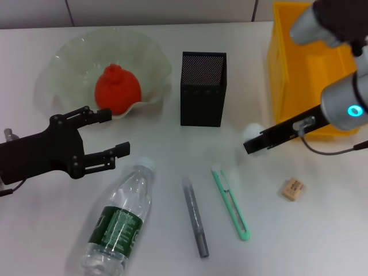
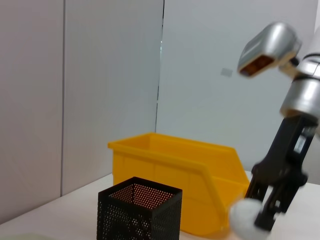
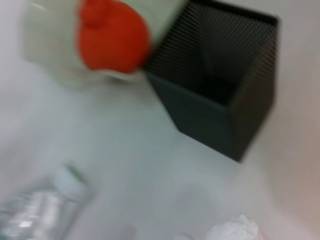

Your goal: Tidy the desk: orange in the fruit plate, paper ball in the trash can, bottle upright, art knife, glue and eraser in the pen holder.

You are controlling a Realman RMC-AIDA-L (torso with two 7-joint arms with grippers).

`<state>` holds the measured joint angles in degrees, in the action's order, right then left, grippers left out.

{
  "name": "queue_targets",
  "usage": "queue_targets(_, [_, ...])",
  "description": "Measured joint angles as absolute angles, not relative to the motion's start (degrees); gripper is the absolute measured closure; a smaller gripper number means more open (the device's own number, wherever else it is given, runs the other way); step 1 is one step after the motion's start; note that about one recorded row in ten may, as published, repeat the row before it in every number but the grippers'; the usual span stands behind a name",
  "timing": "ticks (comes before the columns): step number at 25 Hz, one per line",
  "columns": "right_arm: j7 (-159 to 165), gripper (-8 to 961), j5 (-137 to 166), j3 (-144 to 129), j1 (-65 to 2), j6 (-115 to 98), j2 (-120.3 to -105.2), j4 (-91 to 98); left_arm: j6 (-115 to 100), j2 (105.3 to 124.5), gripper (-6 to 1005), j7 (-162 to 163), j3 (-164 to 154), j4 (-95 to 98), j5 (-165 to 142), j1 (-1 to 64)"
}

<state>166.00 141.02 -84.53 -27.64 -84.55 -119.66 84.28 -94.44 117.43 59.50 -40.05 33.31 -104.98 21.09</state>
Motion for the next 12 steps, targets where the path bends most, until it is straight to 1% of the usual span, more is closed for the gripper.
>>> queue_targets(2, [163.7, 464, 137.4, -80.0, -26.7, -89.0, -119.65, 89.7, -94.6, 117.36, 174, 59.5, -39.9, 33.3, -104.8, 20.7])
queue_targets(6, [162.0, 443, 135.1, -72.9, -26.0, -93.2, -119.57, 94.7, -95.4, 117.22, 173, 59.5, -39.9, 33.4, -104.8, 20.3])
queue_targets(7, [160.6, 437, 134.6, -67.3, -25.6, -95.7, -119.49, 98.2, -95.8, 117.18, 173, 59.5, -39.9, 33.5, -104.7, 20.0])
queue_targets(10, [158.0, 421, 134.5, -60.6, -25.6, -97.7, -119.34, 100.2, -96.2, 117.17, 173, 59.5, -39.8, 33.5, -104.6, 19.8])
queue_targets(11, [156.0, 416, 134.5, -56.7, -25.7, -98.6, -119.20, 100.7, -96.5, 117.16, 173, 59.5, -39.8, 33.5, -104.5, 19.7])
queue_targets(12, [152.1, 411, 134.4, -49.3, -26.3, -98.4, -118.67, 99.2, -97.1, 117.17, 173, 59.9, -39.6, 33.5, -104.5, 19.7])
